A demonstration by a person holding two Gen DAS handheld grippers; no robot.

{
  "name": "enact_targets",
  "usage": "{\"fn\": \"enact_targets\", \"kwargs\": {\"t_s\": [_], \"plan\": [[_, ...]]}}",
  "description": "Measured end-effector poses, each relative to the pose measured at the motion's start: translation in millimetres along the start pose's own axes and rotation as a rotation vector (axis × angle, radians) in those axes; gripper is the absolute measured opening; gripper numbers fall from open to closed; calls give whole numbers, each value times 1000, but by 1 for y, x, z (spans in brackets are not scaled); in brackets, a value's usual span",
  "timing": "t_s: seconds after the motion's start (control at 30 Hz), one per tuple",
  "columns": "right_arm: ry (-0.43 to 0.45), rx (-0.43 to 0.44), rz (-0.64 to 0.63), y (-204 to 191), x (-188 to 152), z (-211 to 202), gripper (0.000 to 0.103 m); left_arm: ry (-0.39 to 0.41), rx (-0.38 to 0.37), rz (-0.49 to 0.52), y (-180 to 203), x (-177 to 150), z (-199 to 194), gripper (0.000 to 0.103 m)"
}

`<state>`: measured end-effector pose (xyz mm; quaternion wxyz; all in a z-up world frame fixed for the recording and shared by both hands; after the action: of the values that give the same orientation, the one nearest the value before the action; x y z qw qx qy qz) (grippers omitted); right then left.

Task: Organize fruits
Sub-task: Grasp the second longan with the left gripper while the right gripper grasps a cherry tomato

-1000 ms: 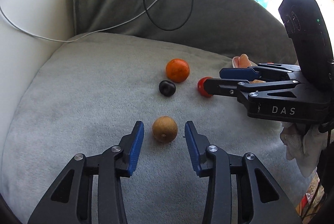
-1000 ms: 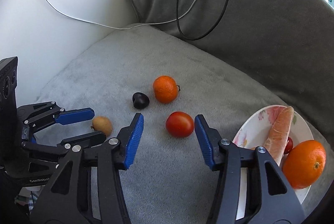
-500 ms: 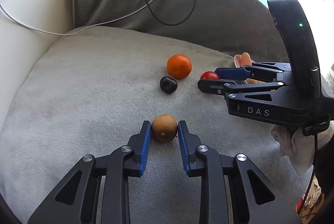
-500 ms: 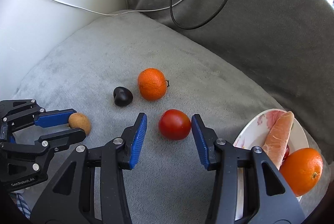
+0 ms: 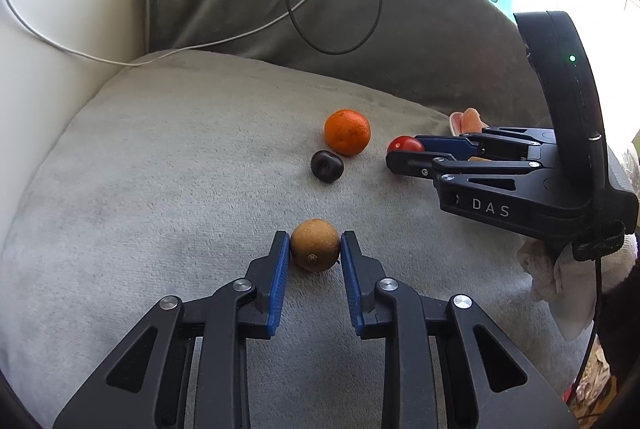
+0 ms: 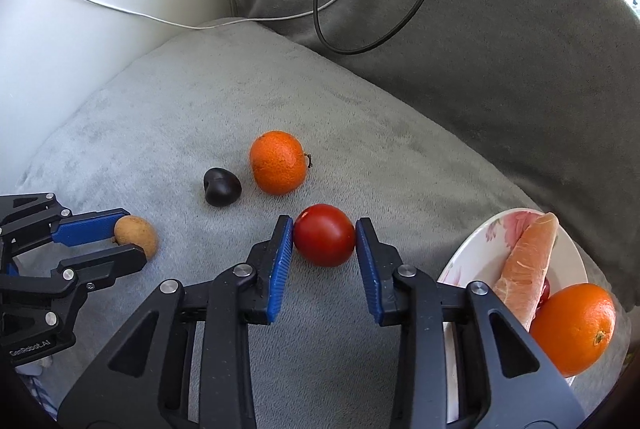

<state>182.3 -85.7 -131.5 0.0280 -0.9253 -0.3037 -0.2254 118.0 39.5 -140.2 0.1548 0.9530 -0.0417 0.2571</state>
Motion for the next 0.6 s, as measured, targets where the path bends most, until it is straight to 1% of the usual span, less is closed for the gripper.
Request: {"fn": "enact_targets", "kwargs": {"t_s": [0.2, 0.3, 0.43, 0.6], "plan": [[73, 42, 20, 0, -6, -32, 34, 9, -1, 2, 3, 1, -5, 24], [117, 60, 45, 9, -11, -51, 34, 15, -9, 7, 8, 2, -9, 24], [172, 72, 89, 28, -17, -74, 34, 22, -22, 24, 20, 3, -14, 24], [220, 73, 154, 61, -28, -99, 34, 30, -43, 55, 41, 9, -15, 24]]}}
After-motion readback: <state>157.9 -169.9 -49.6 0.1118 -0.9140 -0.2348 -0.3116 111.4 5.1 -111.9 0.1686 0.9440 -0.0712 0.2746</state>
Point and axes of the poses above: each gripper's, at about its wrist camera, not at the fingertips, and z roughly the way its jaws point, y to its right, x to its top, the point moved 4 cm from there along z, roughly the way its jaws point, and after that the axes turned 10 degrees about -y, right-handed, at the moved point
